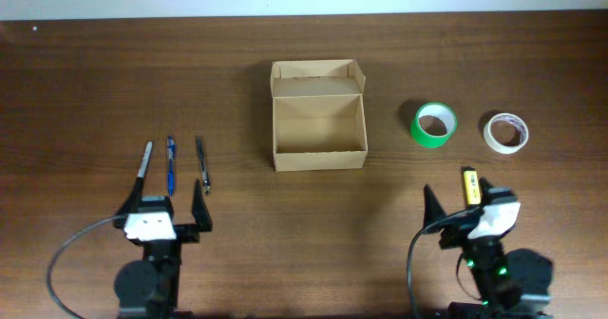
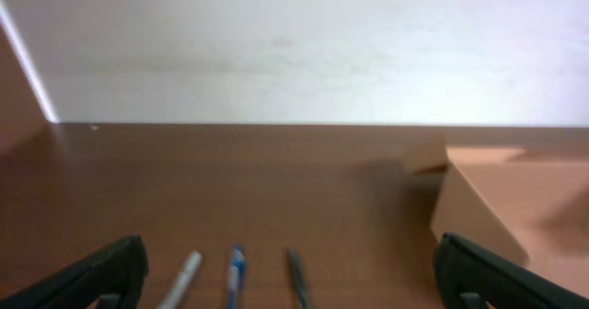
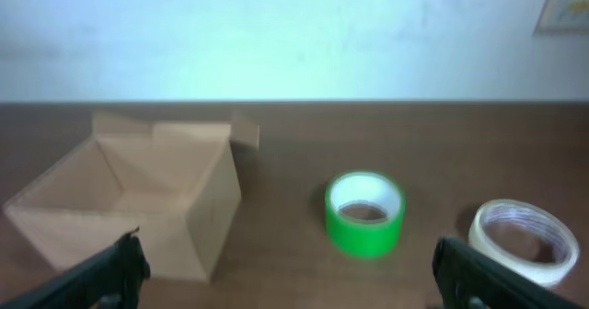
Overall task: Pack container
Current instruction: 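Move the right gripper to the green tape roll and grasp it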
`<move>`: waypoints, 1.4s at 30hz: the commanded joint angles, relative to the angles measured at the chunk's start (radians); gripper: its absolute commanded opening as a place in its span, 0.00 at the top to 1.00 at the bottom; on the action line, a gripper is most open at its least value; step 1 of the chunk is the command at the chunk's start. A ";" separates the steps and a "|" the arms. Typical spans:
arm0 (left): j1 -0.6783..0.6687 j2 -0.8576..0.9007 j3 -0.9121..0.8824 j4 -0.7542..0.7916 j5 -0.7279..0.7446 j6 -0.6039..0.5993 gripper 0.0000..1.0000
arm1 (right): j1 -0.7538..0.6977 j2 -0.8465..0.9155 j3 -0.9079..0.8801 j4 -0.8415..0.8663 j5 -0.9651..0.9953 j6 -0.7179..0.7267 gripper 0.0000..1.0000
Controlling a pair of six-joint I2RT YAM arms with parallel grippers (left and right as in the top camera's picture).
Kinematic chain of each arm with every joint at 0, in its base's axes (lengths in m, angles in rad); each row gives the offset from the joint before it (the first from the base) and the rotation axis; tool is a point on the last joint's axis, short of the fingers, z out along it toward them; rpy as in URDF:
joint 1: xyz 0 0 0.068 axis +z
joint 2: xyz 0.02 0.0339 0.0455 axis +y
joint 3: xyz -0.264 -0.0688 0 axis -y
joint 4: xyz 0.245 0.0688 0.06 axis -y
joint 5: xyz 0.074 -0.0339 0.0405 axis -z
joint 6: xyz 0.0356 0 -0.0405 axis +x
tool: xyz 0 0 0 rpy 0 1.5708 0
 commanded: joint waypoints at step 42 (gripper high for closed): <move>0.267 1.612 1.300 -0.630 0.306 0.129 0.01 | -0.031 1.952 1.667 -1.007 0.219 0.077 0.11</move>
